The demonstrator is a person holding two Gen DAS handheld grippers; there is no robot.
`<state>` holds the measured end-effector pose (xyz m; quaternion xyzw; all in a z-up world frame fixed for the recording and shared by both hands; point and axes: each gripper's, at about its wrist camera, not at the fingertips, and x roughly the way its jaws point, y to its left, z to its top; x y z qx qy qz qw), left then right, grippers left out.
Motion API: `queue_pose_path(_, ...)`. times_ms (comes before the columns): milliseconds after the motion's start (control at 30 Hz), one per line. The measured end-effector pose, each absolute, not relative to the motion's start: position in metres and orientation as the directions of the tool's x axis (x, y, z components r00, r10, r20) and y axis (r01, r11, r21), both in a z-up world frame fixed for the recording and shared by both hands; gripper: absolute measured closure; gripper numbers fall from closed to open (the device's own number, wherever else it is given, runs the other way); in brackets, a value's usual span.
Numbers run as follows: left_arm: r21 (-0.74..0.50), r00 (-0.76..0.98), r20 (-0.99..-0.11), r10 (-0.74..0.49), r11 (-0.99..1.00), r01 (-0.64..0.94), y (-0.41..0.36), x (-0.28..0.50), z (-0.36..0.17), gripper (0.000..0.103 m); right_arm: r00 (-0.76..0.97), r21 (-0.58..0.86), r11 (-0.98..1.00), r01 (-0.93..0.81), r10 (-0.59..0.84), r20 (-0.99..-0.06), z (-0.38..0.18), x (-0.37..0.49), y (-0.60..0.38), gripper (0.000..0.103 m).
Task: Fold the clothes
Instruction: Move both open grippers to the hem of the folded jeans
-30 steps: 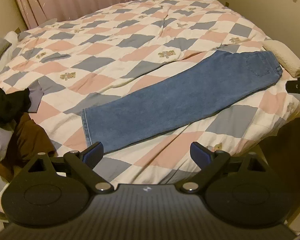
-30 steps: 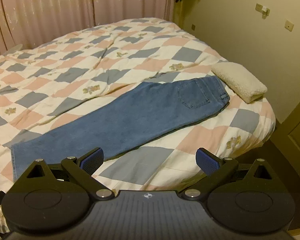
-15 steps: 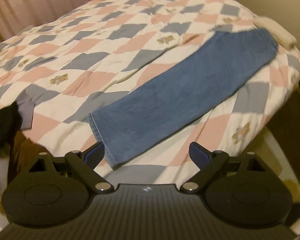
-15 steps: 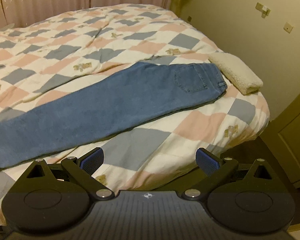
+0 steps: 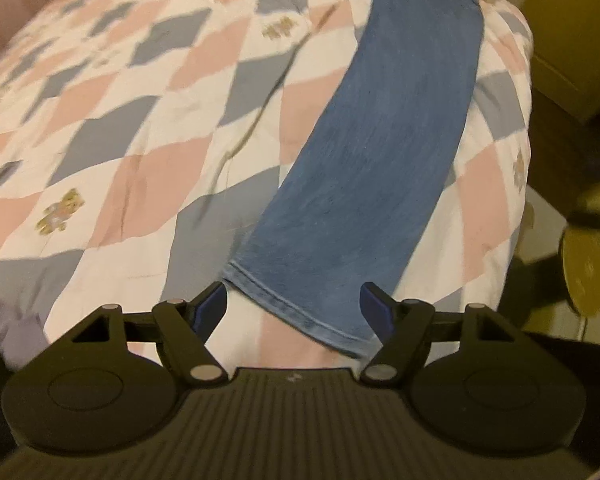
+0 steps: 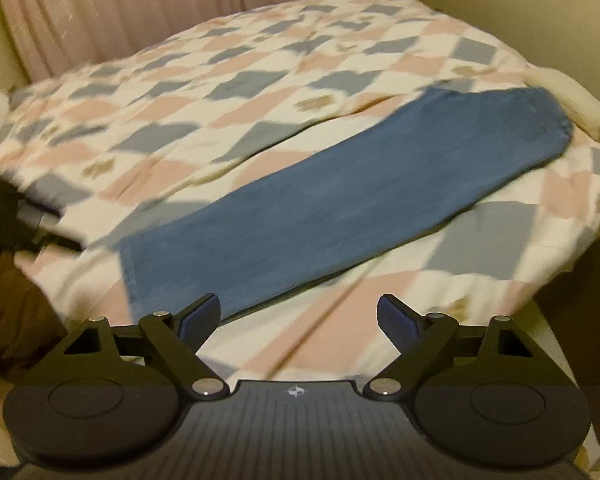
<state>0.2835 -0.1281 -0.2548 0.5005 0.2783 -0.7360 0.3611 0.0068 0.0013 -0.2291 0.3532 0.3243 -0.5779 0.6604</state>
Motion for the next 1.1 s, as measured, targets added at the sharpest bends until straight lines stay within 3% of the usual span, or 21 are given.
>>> queue_pose_path(367, -0.292, -0.378, -0.925, -0.037, -0.567, 0.770, -0.217, 0.310, -0.349, 0.032, 0.039, -0.230, 0.403, 0.886, -0.557, -0.829, -0.309, 0.168, 0.018, 0.017)
queue_pose_path(567, -0.373, -0.414, -0.909, 0.051, -0.546, 0.750, -0.233, 0.315, -0.387, 0.033, 0.044, -0.330, 0.507, 0.796, -0.593, -0.804, -0.354, 0.234, 0.020, 0.029)
queue_pose_path(633, -0.411, -0.443, -0.894, 0.072, -0.527, 0.744, -0.235, 0.321, -0.392, 0.033, 0.011, -0.404, 0.532, 0.744, -0.614, -0.789, -0.372, 0.254, 0.024, 0.037)
queue_pose_path(733, -0.444, -0.466, -0.879, 0.101, -0.528, 0.724, -0.238, 0.326, -0.397, 0.033, -0.093, -0.525, 0.541, 0.657, -0.633, -0.768, -0.402, 0.275, 0.028, 0.038)
queue_pose_path(1033, -0.523, -0.517, -0.838, 0.175, -0.529, 0.669, -0.241, 0.328, -0.413, 0.032, -0.172, -0.580, 0.511, 0.635, -0.638, -0.750, -0.435, 0.288, 0.023, 0.037)
queue_pose_path(1100, -0.545, -0.535, -0.824, 0.184, -0.516, 0.661, -0.243, 0.329, -0.413, 0.038, -0.179, -0.578, 0.500, 0.645, -0.637, -0.750, -0.433, 0.286, 0.022, 0.038)
